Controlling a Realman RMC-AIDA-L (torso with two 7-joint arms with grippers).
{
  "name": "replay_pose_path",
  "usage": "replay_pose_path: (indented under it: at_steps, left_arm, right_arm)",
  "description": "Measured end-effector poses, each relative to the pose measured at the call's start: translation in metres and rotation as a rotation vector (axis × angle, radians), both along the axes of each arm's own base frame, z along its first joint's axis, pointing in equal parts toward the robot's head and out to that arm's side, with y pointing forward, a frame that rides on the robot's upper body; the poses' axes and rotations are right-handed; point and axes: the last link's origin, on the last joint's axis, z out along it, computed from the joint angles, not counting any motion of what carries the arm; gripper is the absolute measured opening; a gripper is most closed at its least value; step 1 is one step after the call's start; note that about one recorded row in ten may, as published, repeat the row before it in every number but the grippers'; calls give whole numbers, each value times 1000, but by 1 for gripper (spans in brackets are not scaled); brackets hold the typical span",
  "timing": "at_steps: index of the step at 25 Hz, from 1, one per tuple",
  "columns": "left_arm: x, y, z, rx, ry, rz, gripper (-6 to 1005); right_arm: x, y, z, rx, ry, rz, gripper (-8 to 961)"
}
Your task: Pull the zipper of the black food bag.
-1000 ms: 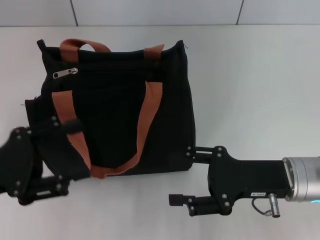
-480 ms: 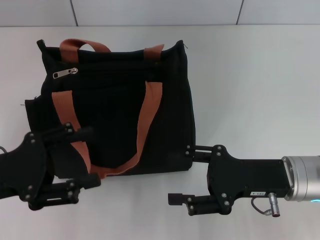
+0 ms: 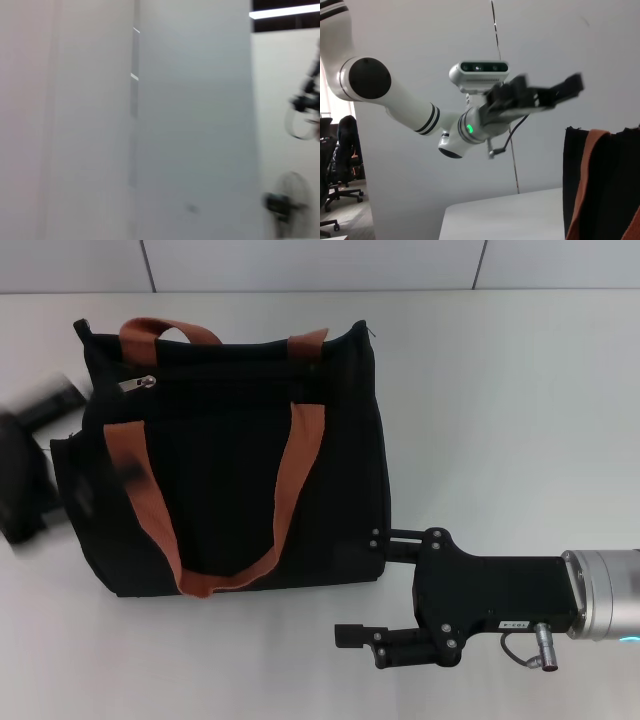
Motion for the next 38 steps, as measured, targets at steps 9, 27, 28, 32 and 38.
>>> replay_pose_path:
  at_steps: [9, 27, 28, 32, 38]
  left_arm:
    - [-43, 37, 56, 219, 242, 222, 656]
    - [-40, 62, 10, 172, 475, 192, 636]
    - [-40, 63, 9, 180, 479, 182, 635]
    - [-39, 62, 8, 205, 471, 174, 630]
    - [-41, 59, 10, 225, 441, 195, 511]
  right_arm:
    - [1, -1, 3, 6, 17, -8, 742]
    - [3, -2, 8, 21, 34, -18, 743]
    - [3, -2, 8, 21, 33, -18, 743]
    - [3, -2, 8, 20, 34, -20, 743]
    - [3, -2, 8, 23, 38, -24, 743]
